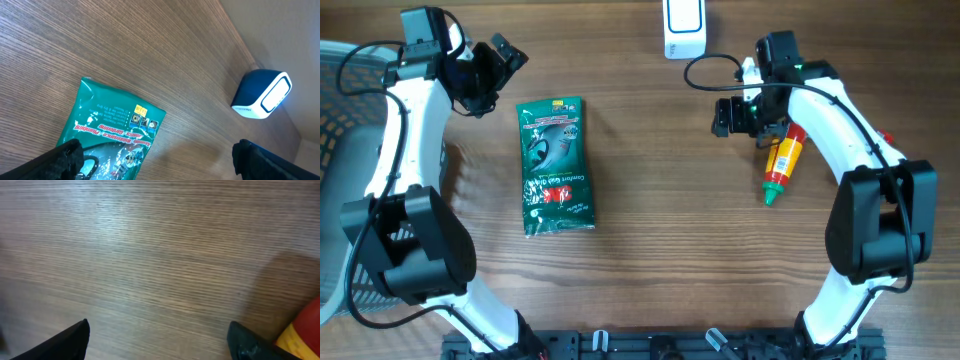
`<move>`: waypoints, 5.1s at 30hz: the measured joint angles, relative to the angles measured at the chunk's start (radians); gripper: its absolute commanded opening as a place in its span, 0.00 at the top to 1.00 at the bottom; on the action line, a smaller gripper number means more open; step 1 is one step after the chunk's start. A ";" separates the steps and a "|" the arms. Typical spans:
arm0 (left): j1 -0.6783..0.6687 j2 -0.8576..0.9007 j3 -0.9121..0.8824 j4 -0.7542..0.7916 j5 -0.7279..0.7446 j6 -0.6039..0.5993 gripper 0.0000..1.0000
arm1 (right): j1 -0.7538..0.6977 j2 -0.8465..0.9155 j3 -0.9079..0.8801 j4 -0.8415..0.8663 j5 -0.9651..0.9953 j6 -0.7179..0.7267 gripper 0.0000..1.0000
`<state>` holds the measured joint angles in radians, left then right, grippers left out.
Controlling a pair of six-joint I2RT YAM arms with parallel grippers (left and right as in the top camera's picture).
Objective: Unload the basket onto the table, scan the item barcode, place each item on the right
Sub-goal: 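Reach the right gripper to the green glove package and grasp it, then lift the glove package up toward the white scanner, then hold the glove package under the scanner with the right gripper, then lower the glove package onto the table right of center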
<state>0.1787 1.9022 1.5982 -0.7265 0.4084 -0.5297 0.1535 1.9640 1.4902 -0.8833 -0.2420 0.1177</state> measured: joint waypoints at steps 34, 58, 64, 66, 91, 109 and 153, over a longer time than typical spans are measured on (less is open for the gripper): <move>0.000 0.000 0.000 0.000 0.000 0.000 0.00 | 0.535 0.405 0.398 0.181 -0.025 0.142 0.96; -0.308 0.096 -0.082 0.027 0.035 -0.093 0.96 | 0.200 0.345 0.330 -0.103 -0.196 0.044 0.61; -0.395 0.216 -0.087 0.044 0.035 -0.158 0.96 | 0.190 0.345 0.291 -0.067 -0.301 0.034 0.62; -0.377 0.236 -0.087 0.039 0.035 -0.165 0.96 | 0.190 0.345 0.291 -0.058 -0.312 0.034 0.62; -0.390 0.269 -0.086 0.043 -0.022 -0.074 0.96 | 0.272 0.310 0.043 0.191 -0.637 -0.202 0.60; -0.269 0.265 -0.066 0.028 0.106 -0.052 0.22 | 0.216 0.059 0.043 0.237 -0.294 0.169 0.95; -0.227 0.276 -0.064 0.077 0.102 -0.006 0.41 | 0.608 0.151 0.051 0.118 1.219 -0.428 0.96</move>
<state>-0.0486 2.1784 1.5345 -0.6491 0.5102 -0.5358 0.7620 2.1151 1.5417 -0.7654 0.9771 -0.3099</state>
